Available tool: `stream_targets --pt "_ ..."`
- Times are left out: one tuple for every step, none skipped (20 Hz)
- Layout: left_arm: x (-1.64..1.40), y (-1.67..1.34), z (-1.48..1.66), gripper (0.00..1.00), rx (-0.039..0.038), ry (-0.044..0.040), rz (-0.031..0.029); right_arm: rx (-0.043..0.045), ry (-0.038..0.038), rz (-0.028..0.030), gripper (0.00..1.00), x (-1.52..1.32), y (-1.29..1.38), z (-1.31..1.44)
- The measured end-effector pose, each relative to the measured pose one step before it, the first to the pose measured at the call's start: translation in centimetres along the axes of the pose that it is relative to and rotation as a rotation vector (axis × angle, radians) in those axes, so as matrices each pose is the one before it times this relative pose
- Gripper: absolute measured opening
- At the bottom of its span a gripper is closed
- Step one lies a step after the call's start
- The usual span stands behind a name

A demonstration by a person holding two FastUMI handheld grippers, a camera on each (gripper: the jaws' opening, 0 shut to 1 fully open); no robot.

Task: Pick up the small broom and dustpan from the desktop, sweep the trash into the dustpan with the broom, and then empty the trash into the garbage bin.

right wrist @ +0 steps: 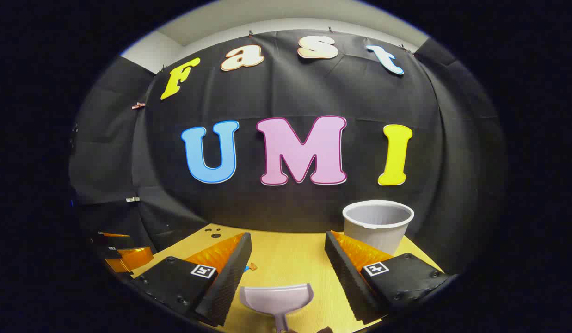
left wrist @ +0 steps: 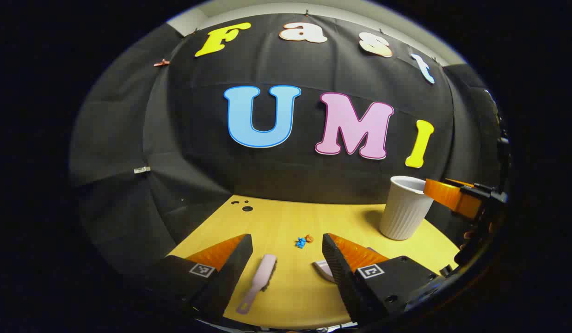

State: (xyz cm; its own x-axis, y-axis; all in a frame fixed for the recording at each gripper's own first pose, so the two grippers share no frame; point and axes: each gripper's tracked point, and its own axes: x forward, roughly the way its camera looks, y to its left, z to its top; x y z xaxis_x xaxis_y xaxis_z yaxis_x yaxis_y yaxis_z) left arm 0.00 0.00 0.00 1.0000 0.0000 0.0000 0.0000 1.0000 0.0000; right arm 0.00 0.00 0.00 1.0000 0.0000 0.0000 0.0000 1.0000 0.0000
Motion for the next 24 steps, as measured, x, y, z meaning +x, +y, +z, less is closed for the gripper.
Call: stream_targets --pt "0.043 -0.062 -0.013 0.95 0.00688 -0.00442 -0.01930 0.00382 0.01694 0.00376 0.99 -0.084 0.261 -0.396" --pt "-0.015 -0.008 0.017 0.95 0.00667 -0.00405 -0.01149 -0.00236 0.00278 0.00530 0.99 -0.251 0.433 -0.124" --pt "0.191 0.204 -0.333 0.95 0.00487 0.00133 -0.00395 -0.00560 0.01134 0.00514 0.99 -0.029 0.235 -0.316" --pt "0.138 0.291 -0.225 0.95 -0.00238 0.00521 -0.00096 -0.00271 0.01276 0.00667 0.99 0.063 0.248 -0.446" --pt "-0.040 0.323 -0.423 0.95 -0.00832 0.00757 0.00047 0.00234 0.01141 0.00468 0.99 0.052 0.252 -0.274" --pt "-0.024 0.343 -0.268 0.95 -0.01093 0.00814 0.00151 0.00233 0.00978 0.00700 0.99 0.069 0.360 -0.211" --pt "0.049 0.270 -0.471 0.95 -0.01017 0.01203 -0.00050 -0.00329 0.01081 0.00546 0.99 0.117 0.377 -0.311" --pt "0.092 0.344 -0.435 0.95 -0.00865 0.01645 0.00150 -0.00536 0.00972 0.00362 0.99 -0.027 0.195 -0.369" --pt "0.136 0.397 -0.652 0.95 -0.00693 0.01748 0.00138 -0.00276 0.00762 0.00359 0.99 0.065 0.244 -0.273" --pt "0.135 0.470 -0.344 0.95 -0.00621 0.01438 0.00322 0.00009 0.00933 0.00448 0.99 0.019 0.261 -0.323" --pt "0.216 0.401 -0.506 0.95 -0.00568 0.01578 0.00082 0.00072 0.00737 0.00138 0.99 0.121 0.181 -0.112" --pt "0.329 0.219 -0.432 0.95 -0.00829 0.02010 -0.00919 -0.00118 0.00582 -0.00020 0.99 0.107 0.048 -0.232" --pt "0.280 -0.035 -0.824 0.95 -0.01028 0.03402 -0.02019 -0.00233 0.00516 -0.00198 0.99 0.111 0.046 -0.220" --pt "0.358 0.008 -0.655 0.95 -0.00598 0.02932 -0.02028 -0.00295 0.00627 -0.00144 0.99 0.063 0.105 -0.278" --pt "0.460 0.206 -0.612 0.95 0.00323 0.02734 -0.01008 -0.00276 0.00868 -0.00251 0.99 0.087 -0.005 -0.299" --pt "0.625 0.403 -0.815 0.95 0.00901 0.03280 -0.00116 -0.00215 0.01214 -0.00288 0.99 -0.142 -0.159 -0.299" --pt "0.420 0.491 -0.486 0.95 0.00687 0.02756 0.00510 -0.00405 0.01105 -0.00483 0.99 -0.033 -0.018 -0.232" --pt "0.594 0.596 -0.786 0.95 0.00479 0.02631 0.01224 -0.00446 0.00515 -0.00540 0.99 -0.065 -0.074 -0.230" --pt "0.627 0.492 -0.422 0.95 0.00021 0.01809 0.01037 -0.00387 0.00410 -0.00693 0.99 -0.129 -0.161 -0.075" --pt "0.679 0.291 -0.578 0.95 0.00107 0.01881 0.00231 -0.00636 0.00867 -0.00831 0.99 -0.146 -0.195 -0.368" --pt "0.948 0.312 -0.729 0.95 0.00368 0.03074 -0.00040 -0.00630 0.00883 -0.00637 0.99 -0.073 -0.125 -0.236" --pt "0.909 0.444 -0.968 0.95 -0.00109 0.03037 0.00199 -0.00645 0.00903 -0.00840 0.99 -0.387 -0.266 -0.318" --pt "0.856 0.269 -0.932 0.95 -0.01342 0.04508 -0.00583 -0.00562 0.00707 -0.00847 0.99 -0.308 -0.240 -0.202" --pt "0.958 0.031 -0.988 0.95 -0.02027 0.04771 -0.01067 -0.00530 0.00373 -0.01003 0.99 -0.344 -0.273 -0.218"
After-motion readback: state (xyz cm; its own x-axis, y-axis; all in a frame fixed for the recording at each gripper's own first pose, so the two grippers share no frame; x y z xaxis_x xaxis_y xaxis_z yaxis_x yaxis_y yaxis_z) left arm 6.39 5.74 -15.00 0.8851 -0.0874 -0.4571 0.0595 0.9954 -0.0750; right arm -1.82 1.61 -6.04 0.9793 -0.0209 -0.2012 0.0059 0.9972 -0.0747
